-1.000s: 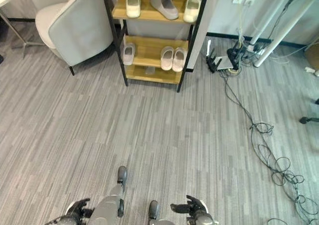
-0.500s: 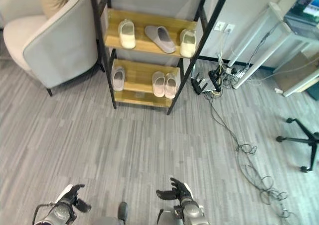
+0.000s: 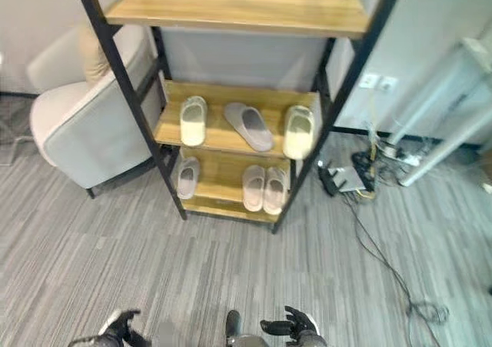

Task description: Arrange the slippers neatly on the shoe rack.

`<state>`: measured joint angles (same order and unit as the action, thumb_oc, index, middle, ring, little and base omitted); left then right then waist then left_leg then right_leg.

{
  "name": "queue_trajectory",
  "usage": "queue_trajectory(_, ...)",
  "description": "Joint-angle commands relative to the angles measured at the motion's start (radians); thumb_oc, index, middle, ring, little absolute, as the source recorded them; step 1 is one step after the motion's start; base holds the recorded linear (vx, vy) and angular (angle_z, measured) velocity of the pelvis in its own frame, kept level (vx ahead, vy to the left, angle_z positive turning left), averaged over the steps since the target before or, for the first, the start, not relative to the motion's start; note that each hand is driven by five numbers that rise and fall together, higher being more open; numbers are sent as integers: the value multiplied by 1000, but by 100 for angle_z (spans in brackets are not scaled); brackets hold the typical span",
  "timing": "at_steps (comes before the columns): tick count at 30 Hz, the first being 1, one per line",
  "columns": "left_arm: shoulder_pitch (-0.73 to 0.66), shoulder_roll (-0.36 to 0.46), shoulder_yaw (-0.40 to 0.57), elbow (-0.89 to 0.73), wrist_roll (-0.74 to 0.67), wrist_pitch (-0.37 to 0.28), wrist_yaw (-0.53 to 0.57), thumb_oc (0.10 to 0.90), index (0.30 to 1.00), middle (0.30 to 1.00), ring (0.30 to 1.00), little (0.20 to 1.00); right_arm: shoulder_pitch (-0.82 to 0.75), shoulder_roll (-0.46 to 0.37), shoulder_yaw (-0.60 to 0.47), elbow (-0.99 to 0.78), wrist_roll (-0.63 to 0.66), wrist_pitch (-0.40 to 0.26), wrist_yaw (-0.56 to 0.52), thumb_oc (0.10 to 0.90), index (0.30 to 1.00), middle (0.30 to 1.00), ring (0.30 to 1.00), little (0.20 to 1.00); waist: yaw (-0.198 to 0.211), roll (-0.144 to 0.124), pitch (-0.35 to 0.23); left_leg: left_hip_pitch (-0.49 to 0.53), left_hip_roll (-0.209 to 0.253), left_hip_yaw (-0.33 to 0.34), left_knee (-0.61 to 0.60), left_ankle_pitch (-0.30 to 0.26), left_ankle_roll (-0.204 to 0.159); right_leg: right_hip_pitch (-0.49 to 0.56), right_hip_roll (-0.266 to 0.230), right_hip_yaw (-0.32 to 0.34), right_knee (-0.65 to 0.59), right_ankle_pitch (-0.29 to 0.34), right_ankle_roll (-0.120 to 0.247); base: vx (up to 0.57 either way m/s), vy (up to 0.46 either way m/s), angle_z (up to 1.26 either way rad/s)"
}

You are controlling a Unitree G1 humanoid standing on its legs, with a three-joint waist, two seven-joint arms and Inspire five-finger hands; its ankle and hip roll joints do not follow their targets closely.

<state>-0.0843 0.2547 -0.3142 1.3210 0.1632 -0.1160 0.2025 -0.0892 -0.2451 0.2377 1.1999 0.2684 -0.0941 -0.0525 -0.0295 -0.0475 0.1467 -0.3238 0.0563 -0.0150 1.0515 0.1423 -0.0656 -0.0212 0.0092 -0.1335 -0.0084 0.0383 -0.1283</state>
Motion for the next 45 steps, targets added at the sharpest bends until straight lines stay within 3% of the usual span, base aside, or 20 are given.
queue_trajectory(1, -44, -21, -84, -35, 31, -18, -14, 800, 900, 900, 900, 900, -83, -36, 20, -25, 31, -30, -50, 800, 900, 900, 900, 900, 2, -5, 48, 143, 48, 41, -397, -151, -4, 34, -71, 50, -8, -61, 160, 305, -25, -37)
queue_trajectory(2, -38, -21, -71, -40, 33, -17, -7, 800, 900, 900, 900, 900, -33, -42, 17, -38, 35, -45, -29, 800, 900, 900, 900, 900, 4, -3, 45, 142, 41, 51, -473, -166, -1, 50, -71, 49, -10, -73, 168, 280, 83, -21)
queue_trajectory(4, -24, -15, -46, -23, 11, -16, 1, 800, 900, 900, 900, 900, 29, -49, 8, -38, 64, -59, 14, 800, 900, 900, 900, 900, 15, 4, 44, 129, 42, 45, -771, -162, -9, 87, -56, 47, -13, -113, 185, 335, 115, -16)
queue_trajectory(5, -23, -15, -47, -23, 11, -16, 1, 800, 900, 900, 900, 900, 30, -50, 9, -39, 65, -59, 14, 800, 900, 900, 900, 900, 16, 2, 47, 140, 39, 47, -781, -159, -9, 93, -59, 47, -14, -115, 186, 200, 83, -24)
queue_trajectory(7, -34, -6, -50, -18, 13, -12, -5, 800, 900, 900, 900, 900, 21, -57, 14, -34, 57, -54, 10, 800, 900, 900, 900, 900, 38, 11, 49, 107, 45, 18, -931, -68, -22, 141, -43, 45, -26, -139, 192, 243, 96, -28)
queue_trajectory(9, -23, 0, -35, 3, 12, -11, -12, 800, 900, 900, 900, 900, 22, -50, 14, -50, 49, -59, 14, 800, 900, 900, 900, 900, 50, 11, 30, 134, 22, -36, -1007, -54, -19, 154, -38, 64, -13, -152, 202, 280, 188, -18)
queue_trajectory(15, 4, 13, 21, 61, 11, 13, -20, 800, 900, 900, 900, 900, 25, -31, 30, -137, 28, -72, 20, 800, 900, 900, 900, 900, 44, -18, -18, 195, -6, -16, -1029, -91, 10, 142, -77, 100, 4, -138, 231, 175, 202, -17)
queue_trajectory(21, -20, 34, 42, 16, -18, 9, -7, 800, 900, 900, 900, 900, 20, -14, 103, -275, -58, -71, 25, 800, 900, 900, 900, 900, 42, -42, -39, 220, -38, 14, -1027, -143, 47, 104, -113, 132, 14, -111, 270, 83, 177, -6)
queue_trajectory(28, -34, 38, 26, 0, 2, 9, -1, 800, 900, 900, 900, 900, 5, -10, 159, -385, -121, -81, 22, 800, 900, 900, 900, 900, 37, -46, -22, 219, -54, 30, -1007, -175, 72, 43, -119, 146, 118, -101, 291, 0, 112, -7)
queue_trajectory(29, -38, 34, 32, 1, -7, 10, 1, 800, 900, 900, 900, 900, -15, -13, 183, -442, -148, -86, 22, 800, 900, 900, 900, 900, 28, -40, 0, 222, -50, 40, -1001, -176, 79, -9, -121, 142, 203, -53, 316, -48, 74, -17)
queue_trajectory(31, -35, 30, 21, 5, 13, 8, 4, 800, 900, 900, 900, 900, -29, -20, 213, -520, -172, -99, 29, 800, 900, 900, 900, 900, 22, -27, 12, 232, -43, 47, -999, -184, 84, -43, -126, 126, 262, -46, 321, -15, 89, -20)
queue_trajectory(35, -30, 17, 1, 14, 50, 5, -7, 800, 900, 900, 900, 900, -37, -34, 276, -638, -201, -108, 62, 800, 900, 900, 900, 900, 14, -21, 13, 275, -47, 55, -1017, -197, 79, -74, -152, 66, 136, -52, 291, 81, -1, -15)
queue_trajectory(39, -44, 9, 19, 13, 24, 4, 6, 800, 900, 900, 900, 900, -62, -32, 347, -676, -232, -111, 89, 800, 900, 900, 900, 900, 15, -27, -1, 289, -60, 46, -1024, -199, 74, -30, -156, 86, 36, -41, 292, 56, -42, 8)
queue_trajectory(45, -37, -35, -16, 0, 42, 2, 7, 800, 900, 900, 900, 900, -112, -51, 461, -803, -280, -119, 138, 800, 900, 900, 900, 900, 38, -20, -37, 344, -53, 29, -1089, -188, 59, 54, -139, 64, -25, -53, 280, 67, -46, 15)
